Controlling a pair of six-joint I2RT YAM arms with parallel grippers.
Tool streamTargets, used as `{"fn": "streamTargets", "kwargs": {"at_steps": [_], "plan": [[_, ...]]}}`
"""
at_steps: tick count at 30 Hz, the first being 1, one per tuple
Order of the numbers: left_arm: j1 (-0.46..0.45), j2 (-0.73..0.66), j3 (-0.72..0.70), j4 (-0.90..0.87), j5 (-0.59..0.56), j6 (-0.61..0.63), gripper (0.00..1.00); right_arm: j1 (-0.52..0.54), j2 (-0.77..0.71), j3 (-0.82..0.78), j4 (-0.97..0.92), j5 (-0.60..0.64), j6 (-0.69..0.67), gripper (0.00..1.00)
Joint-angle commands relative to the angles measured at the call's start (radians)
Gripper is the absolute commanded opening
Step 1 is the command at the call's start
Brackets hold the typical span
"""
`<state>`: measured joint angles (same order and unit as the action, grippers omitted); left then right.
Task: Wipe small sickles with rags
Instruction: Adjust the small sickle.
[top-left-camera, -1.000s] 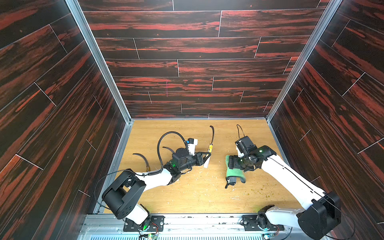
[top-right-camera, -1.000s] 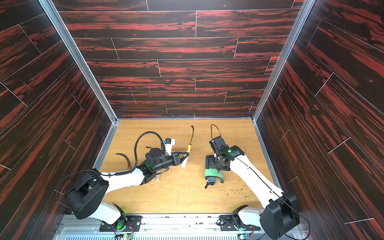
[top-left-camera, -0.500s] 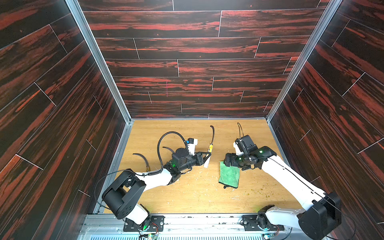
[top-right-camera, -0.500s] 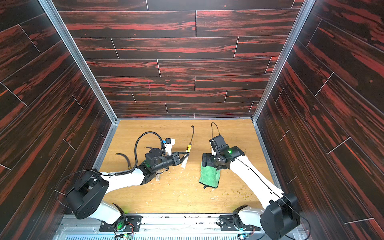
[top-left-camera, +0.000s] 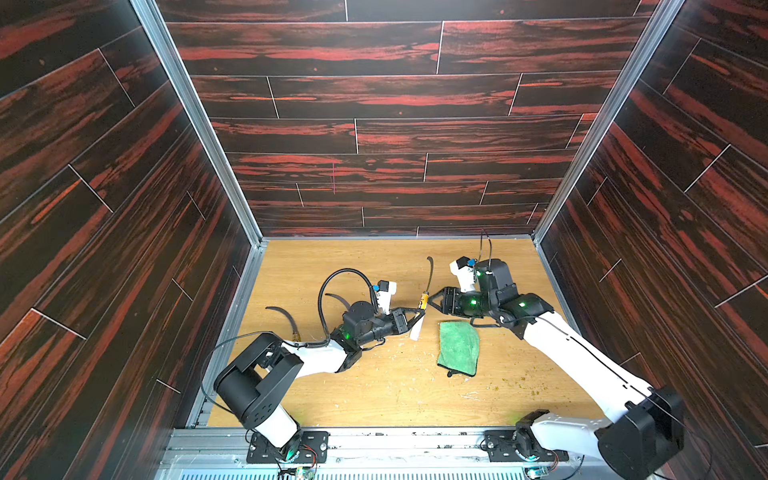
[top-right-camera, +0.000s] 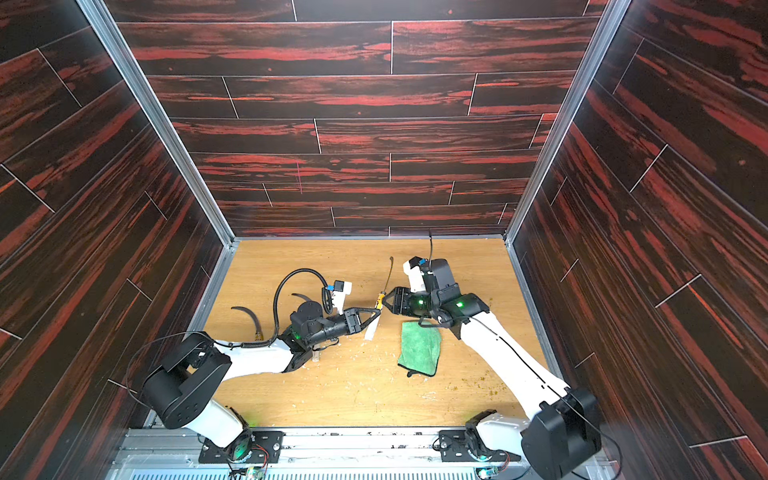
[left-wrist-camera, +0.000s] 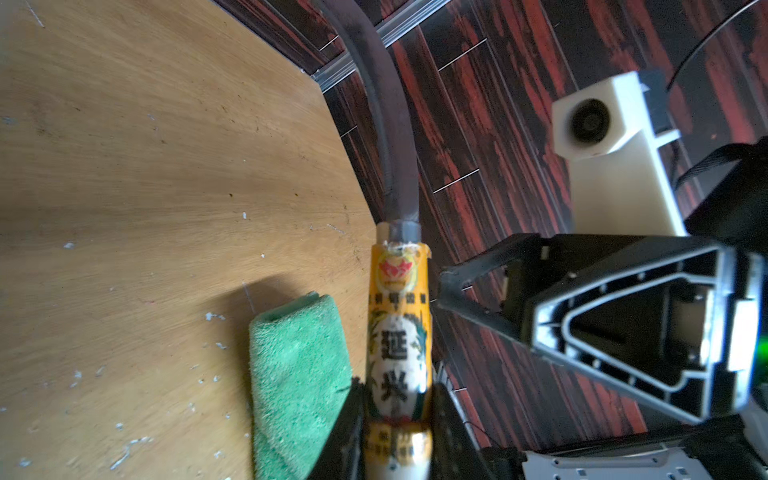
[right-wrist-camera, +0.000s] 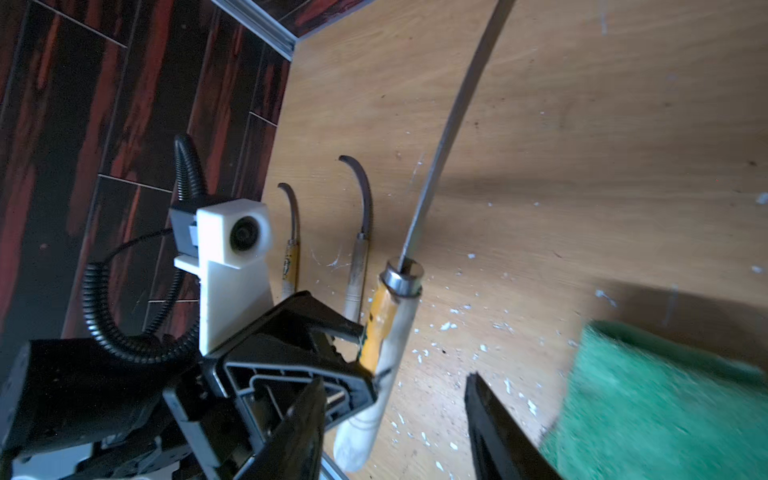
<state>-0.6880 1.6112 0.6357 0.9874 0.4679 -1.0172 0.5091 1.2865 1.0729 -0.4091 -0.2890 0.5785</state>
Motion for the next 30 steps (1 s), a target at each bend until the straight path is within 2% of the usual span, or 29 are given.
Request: {"fn": "streamTargets", "kwargs": {"at_steps": [1, 15, 18, 25, 30], "plan": [[0.004, 0.003, 0.000, 0.095, 0.006, -0.018, 0.00, 0.005, 0.031, -0.022, 0.066, -0.067, 0.028, 0.52], [0.003, 0.013, 0.008, 0.139, 0.015, -0.043, 0.00, 0.005, 0.104, -0.017, 0.142, -0.133, 0.055, 0.44], [0.002, 0.008, 0.008, 0.128, 0.018, -0.037, 0.00, 0.003, 0.115, -0.012, 0.152, -0.140, 0.058, 0.37], [0.001, -0.005, 0.017, 0.074, 0.026, -0.013, 0.01, 0.005, 0.115, -0.013, 0.170, -0.144, 0.066, 0.10], [0.002, -0.007, 0.025, 0.038, 0.027, 0.002, 0.30, 0.005, 0.103, -0.019, 0.185, -0.131, 0.081, 0.07]]}}
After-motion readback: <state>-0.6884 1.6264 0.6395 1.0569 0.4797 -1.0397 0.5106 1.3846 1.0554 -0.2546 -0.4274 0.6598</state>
